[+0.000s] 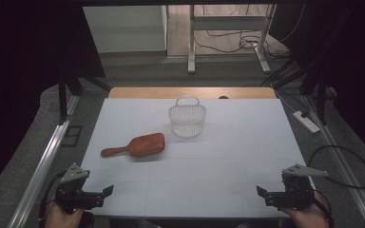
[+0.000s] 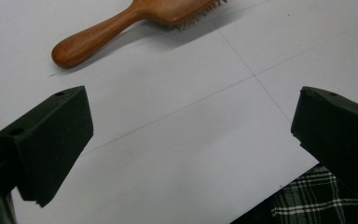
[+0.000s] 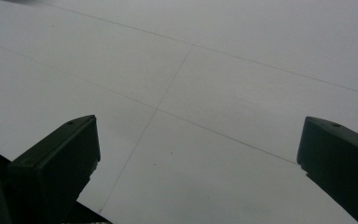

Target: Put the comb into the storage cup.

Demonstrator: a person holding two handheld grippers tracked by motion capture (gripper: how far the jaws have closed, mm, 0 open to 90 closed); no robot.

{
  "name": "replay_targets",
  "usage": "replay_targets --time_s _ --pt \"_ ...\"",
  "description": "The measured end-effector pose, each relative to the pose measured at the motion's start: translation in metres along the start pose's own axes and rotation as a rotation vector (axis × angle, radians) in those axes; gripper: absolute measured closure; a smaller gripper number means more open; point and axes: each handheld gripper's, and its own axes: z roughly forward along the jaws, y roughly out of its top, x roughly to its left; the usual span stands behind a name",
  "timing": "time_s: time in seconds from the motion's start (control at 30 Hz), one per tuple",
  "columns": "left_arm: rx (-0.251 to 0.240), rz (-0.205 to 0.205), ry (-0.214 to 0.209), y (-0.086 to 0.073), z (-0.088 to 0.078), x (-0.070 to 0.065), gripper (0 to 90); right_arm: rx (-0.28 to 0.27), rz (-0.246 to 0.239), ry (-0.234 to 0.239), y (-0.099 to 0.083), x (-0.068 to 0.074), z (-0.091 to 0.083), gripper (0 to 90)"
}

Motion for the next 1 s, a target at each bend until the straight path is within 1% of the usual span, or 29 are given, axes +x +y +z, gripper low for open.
replay_targets --time_s 0.07,0.13,0.23,0.5,0.63,1.0 --pt "-0.001 -0.002 0.001 -0.0003 -0.0002 0.0 0.0 -0.002 0.001 -0.001 0.0002 0.0 0.0 0.0" --pt "-0.006 -0.012 -0.008 -0.0006 -0.0007 0.0017 0.0 0.002 -0.006 0.001 0.0003 0.0008 0.0006 0.0" --pt "-0.007 -0.017 -0.013 -0.0006 -0.0007 0.0026 0.0 0.005 -0.012 -0.003 0.0003 0.0013 0.0009 0.0" --pt "0.005 -0.016 -0.01 0.0007 0.0008 0.0021 0.0 0.012 0.0 -0.011 -0.0003 0.0008 0.0009 0.0" --pt "0.015 -0.01 -0.005 0.0014 0.0019 0.0014 0.0 0.013 -0.004 -0.014 -0.0003 0.0011 0.0011 0.0" --pt "0.025 -0.014 -0.015 0.004 0.0031 0.003 0.0 0.013 -0.007 -0.017 -0.0003 0.0014 0.0011 0.0"
